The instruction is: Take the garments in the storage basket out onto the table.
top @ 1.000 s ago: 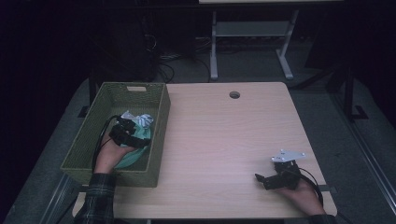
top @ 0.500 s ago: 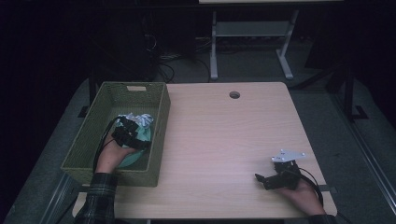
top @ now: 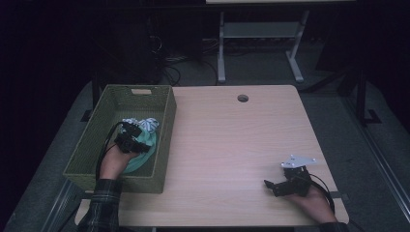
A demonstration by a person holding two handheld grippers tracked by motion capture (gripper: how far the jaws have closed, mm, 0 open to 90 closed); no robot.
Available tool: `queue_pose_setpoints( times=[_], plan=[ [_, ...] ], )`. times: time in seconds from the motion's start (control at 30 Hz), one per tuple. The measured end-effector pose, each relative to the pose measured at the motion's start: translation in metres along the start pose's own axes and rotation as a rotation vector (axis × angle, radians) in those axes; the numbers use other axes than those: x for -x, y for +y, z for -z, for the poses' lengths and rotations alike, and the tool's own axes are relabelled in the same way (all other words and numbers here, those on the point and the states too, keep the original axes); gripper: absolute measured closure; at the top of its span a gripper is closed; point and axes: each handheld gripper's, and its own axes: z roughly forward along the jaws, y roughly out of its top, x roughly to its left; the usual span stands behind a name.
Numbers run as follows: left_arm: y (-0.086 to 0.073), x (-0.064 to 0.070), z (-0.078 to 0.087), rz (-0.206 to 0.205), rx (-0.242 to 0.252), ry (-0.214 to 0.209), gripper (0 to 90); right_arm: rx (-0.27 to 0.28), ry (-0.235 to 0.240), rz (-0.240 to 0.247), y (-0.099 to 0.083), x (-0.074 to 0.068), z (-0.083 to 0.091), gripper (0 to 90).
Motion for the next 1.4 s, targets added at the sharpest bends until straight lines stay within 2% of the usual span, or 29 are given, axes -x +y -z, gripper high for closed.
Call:
queue_pose_setpoints(
  times=[0.1, 0.23, 0.47, 0.9, 1.03, 1.17, 1.4],
  plan=[
    [0.000, -0.001, 0.002, 0.012, 0.005, -0.004, 82.6, 0.000, 0.000, 0.000, 0.000, 0.000, 0.000, 1.8],
    [-0.001, -0.002, 0.008, 0.041, 0.051, -0.013, 83.9, 0.000, 0.000, 0.000, 0.000, 0.000, 0.000, 1.8],
    [-0.002, -0.005, 0.022, 0.046, 0.132, -0.030, 84.5, 0.000, 0.000, -0.001, 0.000, 0.000, 0.000, 1.8],
    [-0.008, -0.010, 0.052, 0.082, 0.364, -0.089, 85.2, 0.000, 0.000, 0.000, 0.000, 0.000, 0.000, 1.8],
    [-0.011, -0.013, 0.059, 0.100, 0.437, -0.093, 85.2, 0.000, 0.000, -0.001, 0.000, 0.000, 0.000, 1.8],
    [-0.013, -0.015, 0.066, 0.104, 0.479, -0.104, 85.3, 0.000, 0.000, -0.001, 0.000, 0.000, 0.000, 1.8],
    [-0.016, -0.018, 0.071, 0.110, 0.509, -0.116, 85.5, 0.000, 0.000, -0.001, 0.000, 0.000, 0.000, 1.8]
  ],
)
